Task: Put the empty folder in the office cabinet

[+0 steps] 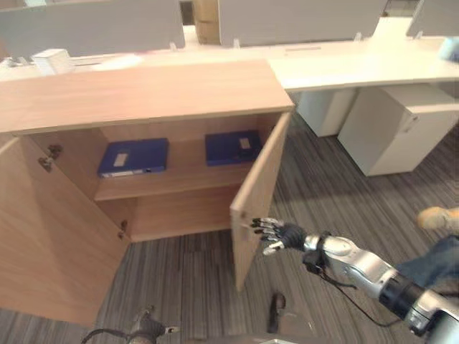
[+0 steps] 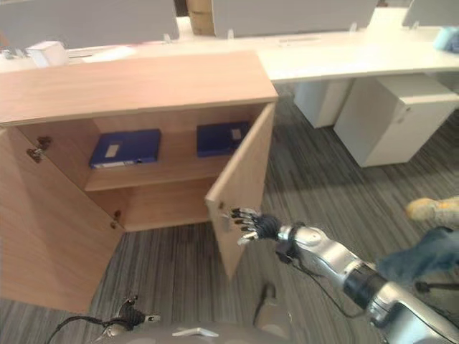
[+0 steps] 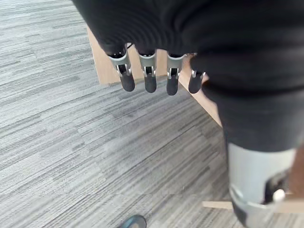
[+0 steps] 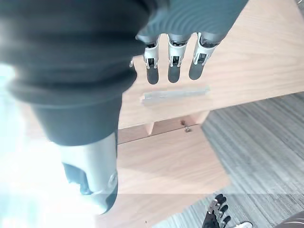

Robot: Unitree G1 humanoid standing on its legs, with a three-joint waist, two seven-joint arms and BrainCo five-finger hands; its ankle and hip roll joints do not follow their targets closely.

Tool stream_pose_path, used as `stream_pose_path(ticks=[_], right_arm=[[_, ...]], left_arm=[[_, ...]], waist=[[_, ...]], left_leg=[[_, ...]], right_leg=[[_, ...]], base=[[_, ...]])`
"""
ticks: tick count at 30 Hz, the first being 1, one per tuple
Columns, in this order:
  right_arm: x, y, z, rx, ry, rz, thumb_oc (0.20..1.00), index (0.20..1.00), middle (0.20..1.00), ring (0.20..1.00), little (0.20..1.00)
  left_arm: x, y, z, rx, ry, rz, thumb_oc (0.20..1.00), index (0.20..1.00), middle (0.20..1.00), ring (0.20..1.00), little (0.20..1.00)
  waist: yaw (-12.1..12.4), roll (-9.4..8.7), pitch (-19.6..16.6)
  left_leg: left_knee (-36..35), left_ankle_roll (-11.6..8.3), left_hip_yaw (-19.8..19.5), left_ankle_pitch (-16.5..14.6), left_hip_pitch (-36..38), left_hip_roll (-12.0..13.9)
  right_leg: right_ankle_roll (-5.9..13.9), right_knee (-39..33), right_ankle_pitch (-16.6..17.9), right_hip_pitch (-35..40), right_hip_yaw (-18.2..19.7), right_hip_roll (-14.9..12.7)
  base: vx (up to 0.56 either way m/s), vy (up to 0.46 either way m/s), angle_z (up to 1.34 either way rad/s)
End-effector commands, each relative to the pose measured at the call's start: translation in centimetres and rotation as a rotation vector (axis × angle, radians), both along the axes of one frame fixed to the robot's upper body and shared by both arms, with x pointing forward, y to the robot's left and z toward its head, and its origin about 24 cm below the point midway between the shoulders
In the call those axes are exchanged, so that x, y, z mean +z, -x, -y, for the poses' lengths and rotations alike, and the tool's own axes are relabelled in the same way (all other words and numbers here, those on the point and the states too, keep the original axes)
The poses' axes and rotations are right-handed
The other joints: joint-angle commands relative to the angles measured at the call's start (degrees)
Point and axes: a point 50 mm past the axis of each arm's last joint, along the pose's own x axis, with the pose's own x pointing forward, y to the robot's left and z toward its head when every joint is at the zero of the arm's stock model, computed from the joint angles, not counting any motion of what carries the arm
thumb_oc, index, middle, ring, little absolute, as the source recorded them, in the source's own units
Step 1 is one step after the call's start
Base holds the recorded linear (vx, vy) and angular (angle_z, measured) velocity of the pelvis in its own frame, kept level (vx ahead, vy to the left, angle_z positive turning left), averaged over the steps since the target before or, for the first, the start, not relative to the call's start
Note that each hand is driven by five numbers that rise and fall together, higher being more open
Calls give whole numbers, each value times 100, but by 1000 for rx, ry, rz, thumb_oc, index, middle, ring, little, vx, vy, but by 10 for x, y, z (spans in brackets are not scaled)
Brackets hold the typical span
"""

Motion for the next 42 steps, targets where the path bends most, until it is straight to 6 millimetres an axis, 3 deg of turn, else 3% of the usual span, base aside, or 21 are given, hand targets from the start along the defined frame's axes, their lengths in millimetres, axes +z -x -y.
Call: stream_pose_path(ticks=[1, 3, 4, 5, 6, 7, 9, 10, 13, 14, 16, 19, 22, 26, 27, 29, 34, 35, 36, 40, 42], right_arm=[[16, -3, -12, -6, -87, 96, 1000, 1000, 1000, 1000, 1000], [16, -5, -10, -32, -96, 98, 1000, 1000, 1000, 1000, 1000], [14, -5, -6, -59, -95, 95, 1000, 1000, 1000, 1000, 1000], [15, -5, -1, -88, -103, 100, 1000, 1000, 1000, 1000, 1000], [15, -5, -1, -88, -103, 100, 1000, 1000, 1000, 1000, 1000], [14, -3, -1, -88, -107, 94, 1000, 1000, 1000, 1000, 1000], [15, 0, 2, -96, -125, 90, 1000, 1000, 1000, 1000, 1000], [11, 4, 5, -115, -132, 71, 1000, 1000, 1000, 1000, 1000], [5, 5, 9, -152, -122, 59, 1000, 1000, 1000, 1000, 1000], [2, 5, 11, -180, -115, 64, 1000, 1000, 1000, 1000, 1000], [-2, 6, 13, -215, -116, 49, 1000, 1000, 1000, 1000, 1000], [-31, -1, 33, -450, -14, 37, 1000, 1000, 1000, 1000, 1000], [-65, 9, 56, -644, 123, -27, 1000, 1000, 1000, 1000, 1000], [-123, 49, 88, -867, 371, -278, 1000, 1000, 1000, 1000, 1000], [-123, 48, 87, -867, 370, -278, 1000, 1000, 1000, 1000, 1000], [-149, 85, 106, -973, 543, -450, 1000, 1000, 1000, 1000, 1000], [-163, 136, 136, -1110, 738, -645, 1000, 1000, 1000, 1000, 1000], [-163, 136, 136, -1110, 738, -645, 1000, 1000, 1000, 1000, 1000], [-163, 154, 150, -1168, 795, -709, 1000, 1000, 1000, 1000, 1000], [-160, 173, 166, -1245, 849, -777, 1000, 1000, 1000, 1000, 1000], [-156, 179, 179, -1295, 883, -794, 1000, 1000, 1000, 1000, 1000]], left_arm=[[9, -17, -23, -2, -66, 58, 1000, 1000, 1000, 1000, 1000], [9, -19, -23, -1, -65, 63, 1000, 1000, 1000, 1000, 1000], [10, -21, -23, 5, -64, 72, 1000, 1000, 1000, 1000, 1000], [12, -25, -24, 4, -70, 83, 1000, 1000, 1000, 1000, 1000], [12, -25, -24, 4, -70, 83, 1000, 1000, 1000, 1000, 1000], [12, -26, -25, -1, -75, 84, 1000, 1000, 1000, 1000, 1000], [15, -29, -31, -10, -94, 91, 1000, 1000, 1000, 1000, 1000], [18, -35, -36, -13, -110, 109, 1000, 1000, 1000, 1000, 1000], [20, -39, -40, 6, -120, 125, 1000, 1000, 1000, 1000, 1000], [22, -41, -42, 25, -116, 139, 1000, 1000, 1000, 1000, 1000], [22, -41, -43, 38, -116, 140, 1000, 1000, 1000, 1000, 1000], [19, -34, -43, 120, -106, 131, 1000, 1000, 1000, 1000, 1000], [11, -15, -39, 144, -100, 67, 1000, 1000, 1000, 1000, 1000], [5, 1, -33, 188, -82, 22, 1000, 1000, 1000, 1000, 1000], [5, 1, -33, 188, -82, 22, 1000, 1000, 1000, 1000, 1000], [5, 2, -32, 276, -65, 38, 1000, 1000, 1000, 1000, 1000], [13, -12, -37, 438, -26, 179, 1000, 1000, 1000, 1000, 1000], [13, -12, -37, 438, -26, 179, 1000, 1000, 1000, 1000, 1000], [21, -20, -41, 445, -8, 260, 1000, 1000, 1000, 1000, 1000], [30, -22, -50, 487, 11, 336, 1000, 1000, 1000, 1000, 1000], [42, -33, -59, 526, 19, 421, 1000, 1000, 1000, 1000, 1000]], waist=[[-79, -42, 32], [-90, -1, 80], [-91, 94, 156], [-73, 269, 250], [-70, 260, 242], [-54, 316, 263], [11, 338, 214], [74, 307, 167], [151, 261, 76], [209, 142, 6], [209, 87, -37], [183, 70, -111], [135, 57, -225], [141, 69, -365], [141, 67, -356], [166, 91, -441], [248, 146, -491], [246, 146, -489], [305, 190, -474], [385, 263, -377], [453, 314, -134]], left_leg=[[-597, -151, -280, 56, 99, -51], [-610, -146, -280, 100, 85, 3], [-608, -142, -249, 164, 33, 116], [-607, -166, -208, 266, -91, 331], [-607, -166, -203, 275, -106, 323], [-615, -190, -194, 327, -171, 426], [-631, -249, -170, 455, -383, 590], [-654, -308, -220, 555, -552, 682], [-654, -362, -187, 585, -698, 728], [-654, -400, -228, 590, -783, 665], [-654, -421, -267, 606, -828, 647], [-654, -489, -214, 712, -989, 716], [-654, -517, -204, 679, -926, 737], [-654, -556, -232, 640, -822, 763], [-654, -556, -233, 638, -815, 763], [-654, -572, -281, 610, -731, 770], [-654, -602, -430, 586, -617, 779], [-654, -602, -433, 585, -614, 779], [-654, -597, -521, 578, -577, 769], [-564, -566, -662, 561, -525, 737], [-129, -682, -664, 575, -975, 681]], right_leg=[[314, -874, 2198, -238, 552, -491], [316, -698, 2117, -292, 624, -479], [280, -398, 1865, -342, 735, -456], [120, 71, 1220, -275, 900, -318], [119, 68, 1229, -292, 908, -323], [29, 274, 935, -203, 963, -245], [-81, 617, 409, -12, 1112, -82], [-117, 690, 19, 285, 1288, 140], [-144, 675, -160, 424, 1331, 320], [-232, 263, -278, 697, 1197, 475], [-245, 55, -287, 800, 1125, 523], [-308, -365, -163, 775, 1022, 750], [-358, -703, -140, 1006, 977, 843], [-410, -984, -132, 1278, 881, 908], [-410, -987, -132, 1287, 880, 908], [-441, -1108, -170, 1454, 842, 943], [-495, -1198, -260, 1670, 760, 968], [-495, -1199, -261, 1674, 758, 968], [-518, -1202, -301, 1719, 740, 974], [-553, -1155, -360, 1748, 718, 982], [-586, -1102, -338, 1664, 522, 867]], base=[[-2, 3, 11], [-64, 6, -6], [-181, 25, 12], [-151, 23, 35], [-132, 6, 38], [-80, -33, 24], [-105, -95, 9], [-90, -141, -25], [-24, -104, -27], [13, -125, -9], [-3, -148, 8], [-33, -160, 14], [72, -99, -15], [76, -80, -2], [68, -51, 4], [120, -81, 10], [79, -66, 15], [46, -44, 23], [30, -26, 18], [-6, -17, 19], [-188, 40, 21]])
